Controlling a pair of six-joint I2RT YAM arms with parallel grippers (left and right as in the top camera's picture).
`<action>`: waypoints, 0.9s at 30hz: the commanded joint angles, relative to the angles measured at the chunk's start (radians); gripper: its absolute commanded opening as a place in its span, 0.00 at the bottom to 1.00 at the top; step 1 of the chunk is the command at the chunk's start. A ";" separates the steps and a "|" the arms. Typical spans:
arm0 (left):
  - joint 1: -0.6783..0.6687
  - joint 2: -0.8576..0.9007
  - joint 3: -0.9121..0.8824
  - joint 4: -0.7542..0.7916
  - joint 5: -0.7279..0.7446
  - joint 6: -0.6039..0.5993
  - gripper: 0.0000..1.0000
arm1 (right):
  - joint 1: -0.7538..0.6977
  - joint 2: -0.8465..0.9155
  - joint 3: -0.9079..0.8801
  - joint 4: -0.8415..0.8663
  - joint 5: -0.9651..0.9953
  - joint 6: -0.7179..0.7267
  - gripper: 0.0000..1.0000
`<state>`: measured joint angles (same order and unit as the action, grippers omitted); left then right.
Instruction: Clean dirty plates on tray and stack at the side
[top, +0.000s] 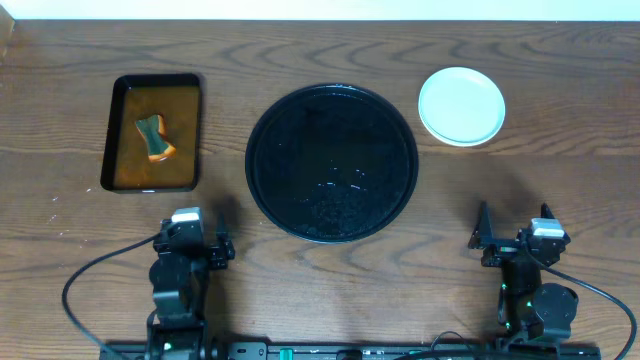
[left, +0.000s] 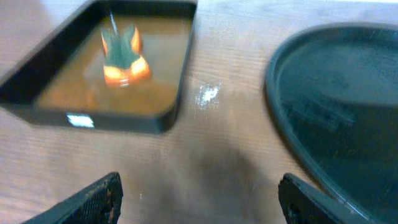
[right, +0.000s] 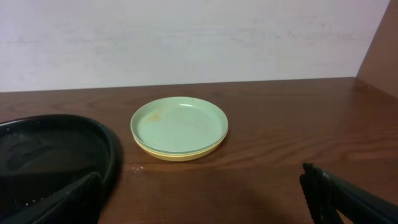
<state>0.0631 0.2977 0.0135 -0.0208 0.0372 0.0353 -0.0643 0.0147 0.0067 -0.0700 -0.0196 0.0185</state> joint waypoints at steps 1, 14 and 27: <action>-0.004 -0.100 -0.010 -0.050 -0.002 0.021 0.80 | -0.007 -0.003 -0.001 -0.004 -0.008 0.014 0.99; -0.021 -0.296 -0.010 -0.050 -0.003 -0.063 0.80 | -0.007 -0.003 -0.001 -0.004 -0.008 0.014 0.99; -0.062 -0.296 -0.010 -0.051 -0.002 -0.055 0.80 | -0.007 -0.003 -0.001 -0.004 -0.008 0.014 0.99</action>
<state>0.0067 0.0109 0.0154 -0.0250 0.0467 -0.0227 -0.0643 0.0147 0.0067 -0.0700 -0.0200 0.0185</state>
